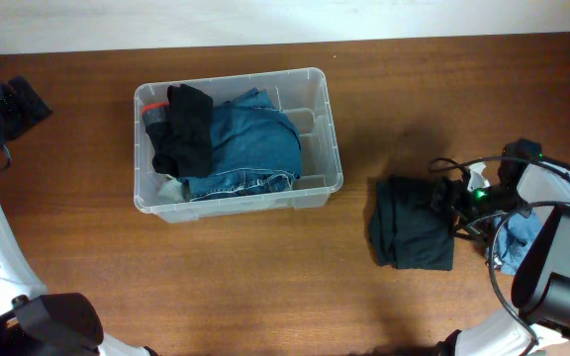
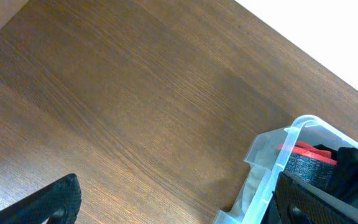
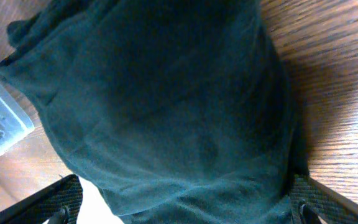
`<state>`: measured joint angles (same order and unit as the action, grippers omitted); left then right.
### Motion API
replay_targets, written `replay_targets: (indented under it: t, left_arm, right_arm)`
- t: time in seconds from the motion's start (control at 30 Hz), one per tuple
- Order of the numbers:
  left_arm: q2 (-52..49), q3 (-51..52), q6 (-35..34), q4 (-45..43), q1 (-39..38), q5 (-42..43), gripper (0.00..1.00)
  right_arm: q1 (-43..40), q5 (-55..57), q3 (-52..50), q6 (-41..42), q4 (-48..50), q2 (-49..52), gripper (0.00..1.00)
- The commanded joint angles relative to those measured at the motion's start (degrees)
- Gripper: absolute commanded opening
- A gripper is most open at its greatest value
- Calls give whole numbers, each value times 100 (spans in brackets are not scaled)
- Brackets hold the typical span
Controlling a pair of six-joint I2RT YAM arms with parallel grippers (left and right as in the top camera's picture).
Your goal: Pack container
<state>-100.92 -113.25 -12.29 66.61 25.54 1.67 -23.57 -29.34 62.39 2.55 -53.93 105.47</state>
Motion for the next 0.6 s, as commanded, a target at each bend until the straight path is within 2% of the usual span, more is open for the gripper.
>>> replay_targets:
  t: [0.0,0.07,0.17,0.27,0.4,0.47,0.53,0.57]
  left_arm:
    - [81,-70,-50,-9,13,4,99]
    - [81,-70,-50,-9,13,4,99]
    - [81,-70,-50,-9,13,4,99]
    - [81,-70,-50,-9,13,4,99]
    - [81,-70,-50,-9,13,4,99]
    - [81,-70,-50,-9,13,4,99]
    - [81,-70,-50,-9,13,4,99]
    - [81,-70,-50,-9,13,4,99]
  right_arm:
    - [37,-284,-496,-175,240,109,100]
    - [37,-1134,-728,-560,466,109,91]
    - [37,-1370,-841,-647,636,109,78]
    - [37,-1773,-850,-1075,643,109,74]
    - [37,-1803,-850,-1071,732,109,65]
    - [37,-1631,-850,-1038,750,109,66]
    - [24,-1038,-850,-813,752,109,78]
    - [26,-721,-848,-782,774,109,79]
